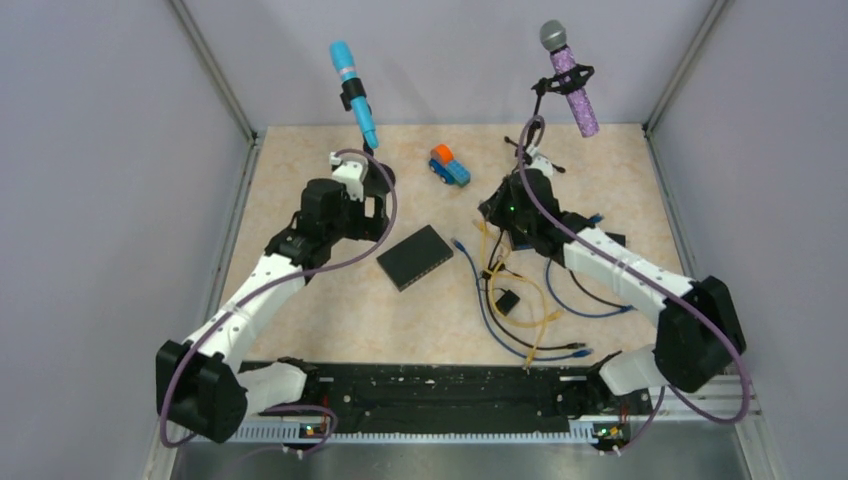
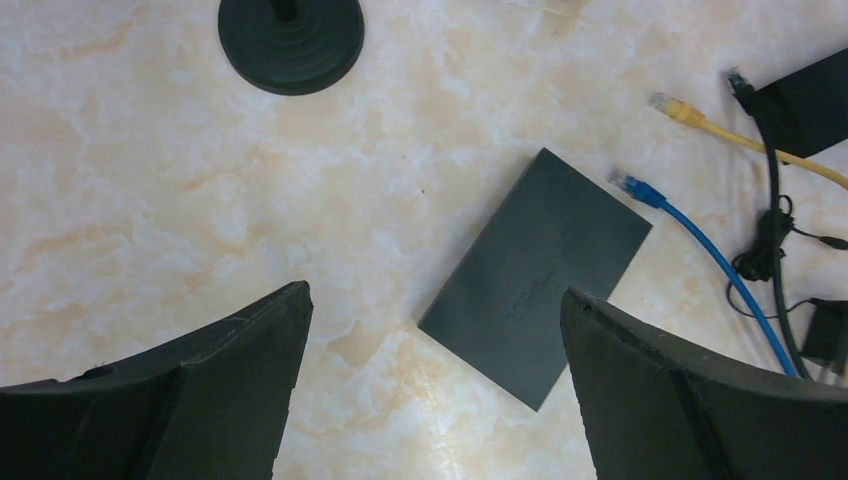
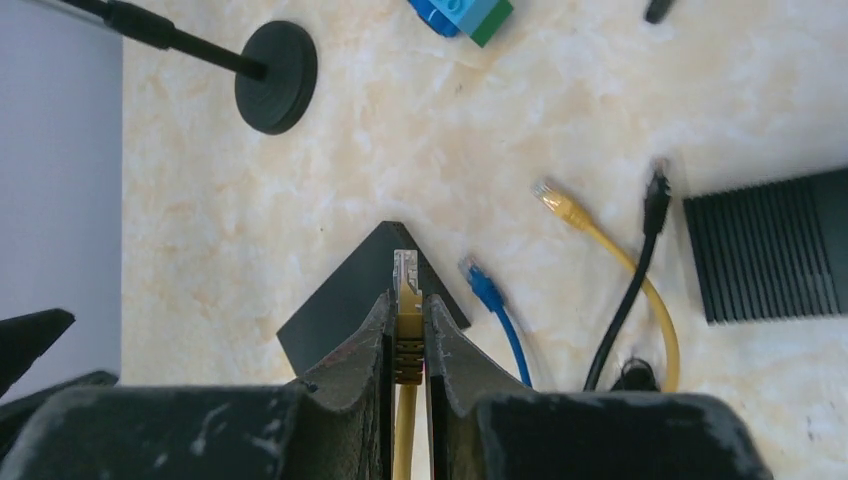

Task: Pull the plug from the switch port
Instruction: Place the connector at the center of the board, then reset both arms

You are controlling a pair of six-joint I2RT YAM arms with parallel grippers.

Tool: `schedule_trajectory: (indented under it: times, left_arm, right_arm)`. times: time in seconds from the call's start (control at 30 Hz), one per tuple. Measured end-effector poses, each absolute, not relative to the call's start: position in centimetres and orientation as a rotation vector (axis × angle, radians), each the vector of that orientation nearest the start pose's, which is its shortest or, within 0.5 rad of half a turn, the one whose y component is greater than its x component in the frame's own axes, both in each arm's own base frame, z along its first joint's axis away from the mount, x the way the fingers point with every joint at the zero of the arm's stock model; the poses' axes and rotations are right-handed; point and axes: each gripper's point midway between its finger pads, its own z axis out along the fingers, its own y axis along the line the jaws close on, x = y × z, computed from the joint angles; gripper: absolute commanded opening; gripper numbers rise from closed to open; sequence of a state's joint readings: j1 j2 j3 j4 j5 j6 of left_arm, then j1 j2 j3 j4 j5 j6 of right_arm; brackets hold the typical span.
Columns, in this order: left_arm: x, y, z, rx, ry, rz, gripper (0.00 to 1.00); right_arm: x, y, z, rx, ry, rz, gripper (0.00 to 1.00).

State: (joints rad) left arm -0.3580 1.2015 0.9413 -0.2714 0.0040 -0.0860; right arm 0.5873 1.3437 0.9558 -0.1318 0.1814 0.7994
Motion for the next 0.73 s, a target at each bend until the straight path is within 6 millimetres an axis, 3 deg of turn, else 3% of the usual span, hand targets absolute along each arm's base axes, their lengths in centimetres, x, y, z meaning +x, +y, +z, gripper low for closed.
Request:
schedule_trajectory:
  times: [0.07, 0.1, 0.17, 0.27, 0.37, 0.43, 0.53, 0.63, 0.73]
  left_arm:
    - [33.9, -13.3, 19.4, 0.259, 2.082, -0.304, 0.99]
    - [33.5, -13.4, 19.4, 0.244, 2.082, -0.329, 0.99]
    - [33.2, -13.3, 19.2, 0.208, 2.087, -0.362, 0.99]
    - [33.1, -13.0, 19.1, 0.138, 2.099, -0.382, 0.99]
    - [33.3, -12.5, 19.1, 0.068, 2.101, -0.372, 0.99]
    - [33.5, -12.0, 19.1, 0.015, 2.102, -0.346, 0.99]
    - [33.8, -11.1, 19.2, -0.050, 2.096, -0.301, 0.99]
    - [34.2, -10.2, 19.7, -0.102, 2.078, -0.255, 0.99]
    - [34.5, -9.3, 20.3, -0.147, 2.052, -0.212, 0.99]
  right_arm:
    - [36.4, 23.7, 18.0, 0.302, 2.139, 0.635, 0.00]
    - [37.3, 24.4, 17.6, 0.278, 2.153, 0.637, 0.06]
    - [38.5, 25.6, 16.3, 0.239, 2.197, 0.636, 0.40]
    - [39.1, 26.4, 13.4, 0.203, 2.266, 0.613, 0.68]
    - [38.3, 25.9, 11.6, 0.155, 2.332, 0.562, 0.82]
    - [38.1, 25.5, 12.2, 0.105, 2.324, 0.539, 0.88]
    - [37.8, 24.3, 14.7, 0.039, 2.275, 0.486, 0.94]
    - [37.3, 22.1, 20.0, 0.013, 2.147, 0.434, 0.98]
    - [36.3, 18.6, 26.8, 0.061, 1.962, 0.408, 0.99]
